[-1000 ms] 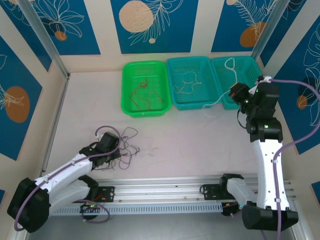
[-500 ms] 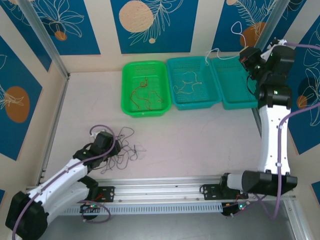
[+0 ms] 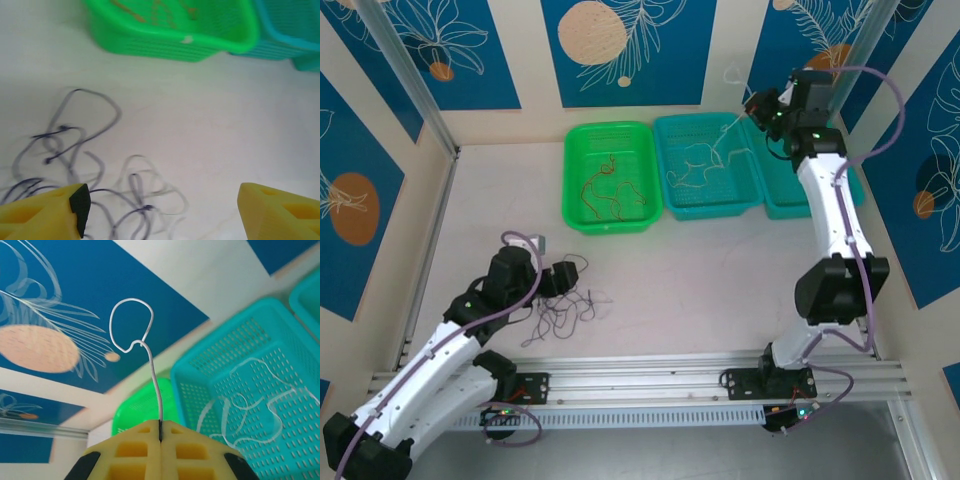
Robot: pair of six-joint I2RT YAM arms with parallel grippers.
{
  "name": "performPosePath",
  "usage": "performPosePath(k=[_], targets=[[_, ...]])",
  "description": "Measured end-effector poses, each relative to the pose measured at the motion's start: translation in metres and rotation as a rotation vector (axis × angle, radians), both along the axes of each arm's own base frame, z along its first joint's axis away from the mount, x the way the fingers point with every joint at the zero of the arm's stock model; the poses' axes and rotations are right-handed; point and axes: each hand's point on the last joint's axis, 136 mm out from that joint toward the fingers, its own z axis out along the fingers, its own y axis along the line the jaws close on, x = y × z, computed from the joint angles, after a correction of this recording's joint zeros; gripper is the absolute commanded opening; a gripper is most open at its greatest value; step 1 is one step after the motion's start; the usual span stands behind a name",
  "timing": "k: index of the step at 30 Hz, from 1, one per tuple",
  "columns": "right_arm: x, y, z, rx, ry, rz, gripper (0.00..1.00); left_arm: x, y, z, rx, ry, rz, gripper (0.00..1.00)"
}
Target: Untangle the cables
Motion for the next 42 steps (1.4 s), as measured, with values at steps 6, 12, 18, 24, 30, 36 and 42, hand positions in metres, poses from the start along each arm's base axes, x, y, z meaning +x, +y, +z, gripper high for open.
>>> performPosePath(k=[6,12,18,24,30,36,42], targets=[[0.016,0.016,-0.092,-0.021,0.185,0.048,0.36,-0.005,-0.019,0.024,-0.069,-0.039,-0.104,0.80],[0.008,0.026,-0.132,-0.049,0.299,0.108,0.52,-0.006,-0.015,0.012,-0.023,0.005,-0.101,0.82],[-0.051,0.047,-0.108,-0.066,0.249,0.185,0.51,-0.007,0.011,-0.026,0.125,0.128,0.009,0.90],[-0.148,0.107,-0.084,-0.091,0.139,0.403,0.50,-0.007,0.042,-0.058,0.253,0.241,0.170,0.92],[-0.244,0.192,-0.162,-0.145,0.300,0.700,0.50,-0.017,0.049,-0.095,0.287,0.345,0.215,0.94],[-0.311,0.246,-0.244,-0.167,0.545,0.882,0.53,-0.021,0.048,-0.130,0.312,0.435,0.222,0.94],[-0.333,0.288,-0.285,-0.173,0.695,0.947,0.57,-0.023,0.047,-0.154,0.309,0.473,0.231,0.78]])
